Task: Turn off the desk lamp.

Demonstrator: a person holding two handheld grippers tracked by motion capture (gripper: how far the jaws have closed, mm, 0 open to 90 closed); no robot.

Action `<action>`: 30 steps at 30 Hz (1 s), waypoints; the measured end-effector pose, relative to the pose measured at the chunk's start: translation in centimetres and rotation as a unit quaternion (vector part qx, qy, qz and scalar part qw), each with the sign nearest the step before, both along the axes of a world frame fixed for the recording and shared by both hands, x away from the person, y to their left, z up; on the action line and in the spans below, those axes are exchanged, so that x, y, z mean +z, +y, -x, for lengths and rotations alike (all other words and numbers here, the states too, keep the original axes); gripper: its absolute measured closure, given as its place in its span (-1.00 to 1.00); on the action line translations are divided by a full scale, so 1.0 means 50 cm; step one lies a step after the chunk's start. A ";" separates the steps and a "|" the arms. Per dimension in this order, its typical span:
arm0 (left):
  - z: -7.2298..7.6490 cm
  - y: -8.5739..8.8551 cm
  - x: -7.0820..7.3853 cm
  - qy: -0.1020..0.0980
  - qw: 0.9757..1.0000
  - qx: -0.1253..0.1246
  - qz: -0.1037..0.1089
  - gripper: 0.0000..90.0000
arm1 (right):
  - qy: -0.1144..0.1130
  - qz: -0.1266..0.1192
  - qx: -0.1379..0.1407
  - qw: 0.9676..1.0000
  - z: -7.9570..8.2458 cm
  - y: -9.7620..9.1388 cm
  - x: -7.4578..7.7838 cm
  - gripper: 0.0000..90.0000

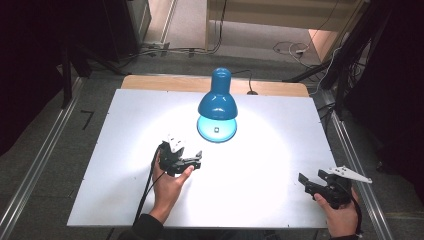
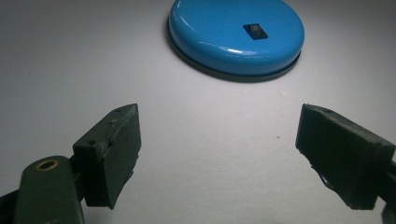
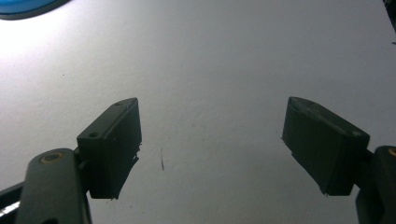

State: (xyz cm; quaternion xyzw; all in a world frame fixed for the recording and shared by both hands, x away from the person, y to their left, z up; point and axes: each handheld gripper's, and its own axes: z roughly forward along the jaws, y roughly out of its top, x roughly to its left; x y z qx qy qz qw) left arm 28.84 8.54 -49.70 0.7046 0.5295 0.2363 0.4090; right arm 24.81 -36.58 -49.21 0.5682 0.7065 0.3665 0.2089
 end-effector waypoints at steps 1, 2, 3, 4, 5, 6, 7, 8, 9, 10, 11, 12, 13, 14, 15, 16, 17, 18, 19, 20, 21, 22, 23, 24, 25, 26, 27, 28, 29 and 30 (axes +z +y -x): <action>-0.002 -0.003 0.000 0.001 1.000 0.000 -0.002 -0.67 | 0.000 0.000 -0.001 1.000 0.000 0.000 0.000 -0.59; -0.003 -0.006 0.000 0.001 1.000 -0.001 -0.002 -0.67 | -0.001 0.000 0.000 1.000 0.000 0.000 0.000 -0.59; -0.003 -0.006 0.000 0.001 1.000 -0.001 -0.002 -0.67 | -0.001 0.000 0.000 1.000 -0.001 0.000 0.000 -0.59; -0.005 -0.009 0.001 0.000 1.000 -0.003 -0.002 -0.67 | -0.001 0.000 0.000 1.000 -0.001 0.000 0.000 -0.59; -0.009 -0.014 0.003 -0.002 1.000 -0.005 0.000 -0.67 | -0.001 0.000 0.000 1.000 -0.001 0.000 -0.001 -0.59; -0.011 -0.017 0.004 -0.002 1.000 -0.006 0.000 -0.66 | -0.001 0.001 0.000 1.000 -0.001 -0.001 -0.001 -0.59; -0.011 -0.017 0.004 -0.002 1.000 -0.006 0.000 -0.66 | -0.001 0.001 0.000 1.000 -0.001 -0.001 -0.001 -0.59; -0.012 -0.019 0.005 -0.002 1.000 -0.008 -0.003 -0.66 | -0.001 0.001 0.000 1.000 -0.001 -0.001 -0.001 -0.59; -0.016 -0.025 0.006 -0.003 1.000 -0.009 -0.004 -0.66 | 0.000 0.001 0.000 1.000 -0.001 -0.001 -0.001 -0.59; -0.016 -0.025 0.006 -0.003 1.000 -0.009 -0.004 -0.66 | 0.000 0.001 0.000 1.000 -0.001 -0.001 -0.001 -0.59; -0.018 -0.027 0.006 -0.003 1.000 -0.009 -0.005 -0.66 | -0.001 0.000 -0.001 1.000 -0.001 -0.001 0.000 -0.59; -0.022 -0.031 0.006 -0.002 1.000 -0.010 -0.007 -0.66 | -0.001 0.001 0.000 1.000 -0.001 -0.002 -0.001 -0.59; -0.022 -0.031 0.006 -0.002 1.000 -0.010 -0.007 -0.66 | -0.001 0.001 0.000 1.000 -0.001 -0.002 -0.001 -0.59; -0.023 -0.033 0.006 -0.001 1.000 -0.010 -0.006 -0.66 | -0.001 0.001 0.000 1.000 -0.001 -0.002 -0.001 -0.59; -0.026 -0.035 0.005 -0.002 1.000 -0.011 -0.006 -0.65 | -0.001 0.001 0.000 1.000 -0.001 -0.002 -0.001 -0.59; -0.027 -0.038 0.006 -0.002 1.000 -0.011 -0.009 -0.65 | -0.002 0.001 0.001 1.000 -0.001 -0.003 -0.001 -0.59; -0.029 -0.041 0.006 -0.004 1.000 -0.011 -0.009 -0.65 | -0.002 0.002 0.000 1.000 -0.001 -0.003 -0.001 -0.59; -0.030 -0.042 0.006 -0.004 1.000 -0.011 -0.011 -0.65 | -0.002 0.003 0.001 1.000 -0.001 -0.002 -0.001 -0.59; -0.032 -0.044 0.007 -0.004 1.000 -0.012 -0.012 -0.65 | -0.002 0.003 0.001 1.000 -0.001 -0.002 -0.001 -0.59; -0.032 -0.044 0.007 -0.004 1.000 -0.012 -0.012 -0.65 | -0.002 0.003 0.001 1.000 -0.001 -0.002 -0.001 -0.59; -0.034 -0.047 0.007 -0.003 1.000 -0.012 -0.010 -0.65 | -0.001 0.002 0.001 1.000 -0.001 -0.001 -0.001 -0.59; -0.036 -0.049 0.007 -0.003 1.000 -0.013 -0.011 -0.65 | -0.002 0.002 0.002 1.000 -0.002 -0.001 -0.001 -0.59; -0.037 -0.051 0.007 -0.003 1.000 -0.014 -0.012 -0.65 | -0.002 0.002 0.002 1.000 -0.002 -0.001 -0.001 -0.59; -0.042 -0.055 0.008 -0.002 1.000 -0.016 -0.014 -0.65 | -0.002 0.002 0.002 1.000 -0.002 -0.002 -0.001 -0.59; -0.042 -0.055 0.008 -0.002 1.000 -0.016 -0.014 -0.65 | -0.002 0.002 0.001 1.000 -0.002 -0.002 -0.001 -0.59; -0.045 -0.058 0.008 -0.002 1.000 -0.017 -0.012 -0.65 | -0.001 0.002 0.001 1.000 -0.002 -0.002 -0.001 -0.59; -0.047 -0.059 0.008 -0.003 1.000 -0.019 -0.012 -0.65 | -0.002 0.002 0.001 1.000 -0.002 -0.002 -0.001 -0.59; -0.051 -0.062 0.008 -0.006 1.000 -0.020 -0.011 -0.64 | -0.002 0.002 0.001 1.000 -0.002 -0.002 -0.001 -0.59; -0.051 -0.062 0.008 -0.006 1.000 -0.020 -0.011 -0.63 | -0.002 0.002 0.002 1.000 -0.002 -0.002 -0.001 -0.59; -0.052 -0.064 0.007 -0.008 1.000 -0.020 -0.012 -0.62 | -0.002 0.002 0.002 1.000 -0.001 -0.003 -0.001 -0.59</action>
